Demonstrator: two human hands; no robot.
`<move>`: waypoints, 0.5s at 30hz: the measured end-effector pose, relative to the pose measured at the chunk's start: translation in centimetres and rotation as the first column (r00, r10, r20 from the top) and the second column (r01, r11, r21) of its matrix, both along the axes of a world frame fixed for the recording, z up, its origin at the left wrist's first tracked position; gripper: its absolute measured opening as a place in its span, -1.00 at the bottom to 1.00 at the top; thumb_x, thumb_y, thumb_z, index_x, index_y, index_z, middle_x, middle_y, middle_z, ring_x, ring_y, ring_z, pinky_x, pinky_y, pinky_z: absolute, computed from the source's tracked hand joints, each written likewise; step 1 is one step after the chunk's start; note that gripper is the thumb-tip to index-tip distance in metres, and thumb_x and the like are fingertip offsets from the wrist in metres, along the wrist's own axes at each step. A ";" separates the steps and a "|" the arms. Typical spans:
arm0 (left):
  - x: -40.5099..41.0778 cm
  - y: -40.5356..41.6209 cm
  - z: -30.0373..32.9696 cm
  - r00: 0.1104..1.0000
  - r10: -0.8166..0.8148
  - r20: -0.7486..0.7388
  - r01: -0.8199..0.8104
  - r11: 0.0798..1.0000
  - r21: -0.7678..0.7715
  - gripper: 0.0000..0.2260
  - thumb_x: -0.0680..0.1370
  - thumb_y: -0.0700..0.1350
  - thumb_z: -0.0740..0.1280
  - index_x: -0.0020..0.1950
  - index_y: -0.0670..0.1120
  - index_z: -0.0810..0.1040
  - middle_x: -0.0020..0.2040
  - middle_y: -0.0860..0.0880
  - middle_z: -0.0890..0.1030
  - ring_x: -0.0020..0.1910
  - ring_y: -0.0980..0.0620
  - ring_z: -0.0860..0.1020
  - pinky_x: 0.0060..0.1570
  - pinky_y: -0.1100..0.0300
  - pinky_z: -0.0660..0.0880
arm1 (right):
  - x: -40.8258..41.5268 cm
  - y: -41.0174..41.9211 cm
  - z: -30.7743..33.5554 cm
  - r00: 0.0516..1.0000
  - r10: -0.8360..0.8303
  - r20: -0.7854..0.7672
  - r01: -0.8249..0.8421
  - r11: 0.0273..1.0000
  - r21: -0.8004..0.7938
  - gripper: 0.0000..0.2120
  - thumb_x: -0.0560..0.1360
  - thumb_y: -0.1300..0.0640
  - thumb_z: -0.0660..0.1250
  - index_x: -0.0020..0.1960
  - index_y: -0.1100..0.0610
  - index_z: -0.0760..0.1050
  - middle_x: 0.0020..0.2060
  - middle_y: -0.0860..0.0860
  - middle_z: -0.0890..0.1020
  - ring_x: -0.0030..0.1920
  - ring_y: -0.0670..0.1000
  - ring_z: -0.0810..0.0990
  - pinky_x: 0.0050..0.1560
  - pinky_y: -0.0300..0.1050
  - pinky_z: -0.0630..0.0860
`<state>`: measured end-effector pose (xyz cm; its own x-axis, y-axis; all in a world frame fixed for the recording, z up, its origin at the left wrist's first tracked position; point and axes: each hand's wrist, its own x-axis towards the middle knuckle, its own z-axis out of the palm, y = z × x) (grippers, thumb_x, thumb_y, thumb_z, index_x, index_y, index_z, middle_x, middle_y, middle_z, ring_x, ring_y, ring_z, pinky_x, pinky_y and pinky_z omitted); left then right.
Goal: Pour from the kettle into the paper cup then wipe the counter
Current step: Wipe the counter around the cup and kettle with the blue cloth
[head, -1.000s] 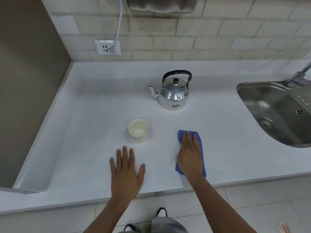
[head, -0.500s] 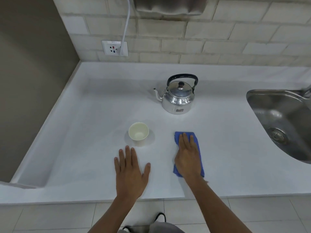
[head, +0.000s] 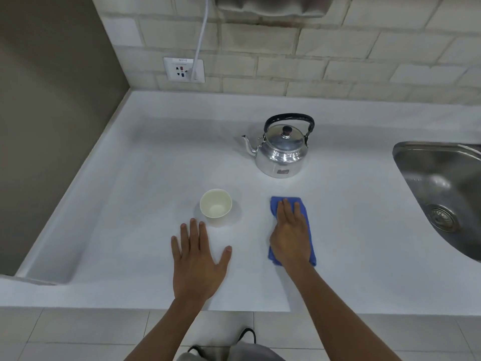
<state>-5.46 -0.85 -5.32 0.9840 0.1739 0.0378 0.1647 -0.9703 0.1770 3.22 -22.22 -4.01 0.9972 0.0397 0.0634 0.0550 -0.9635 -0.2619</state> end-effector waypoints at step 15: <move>0.1 -0.1 0.7 0.999 0.014 -0.029 -0.014 1.000 -0.002 -0.24 0.57 0.41 -0.02 0.63 -0.05 0.12 0.65 -0.12 0.06 0.63 -0.15 -0.02 0.54 -0.24 -0.02 | 5.1 -1.8 -0.2 0.997 -0.033 -0.062 0.028 0.996 -0.079 -0.42 0.47 0.27 0.10 0.49 0.31 0.22 0.47 0.19 0.30 0.50 0.27 0.15 0.49 0.09 0.15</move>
<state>-5.34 -0.98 -4.66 0.9822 0.1875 0.0086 0.1832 -0.9675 0.1742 8.34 -24.00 -4.26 0.9999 0.0113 -0.0024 0.0107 -0.9822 -0.1876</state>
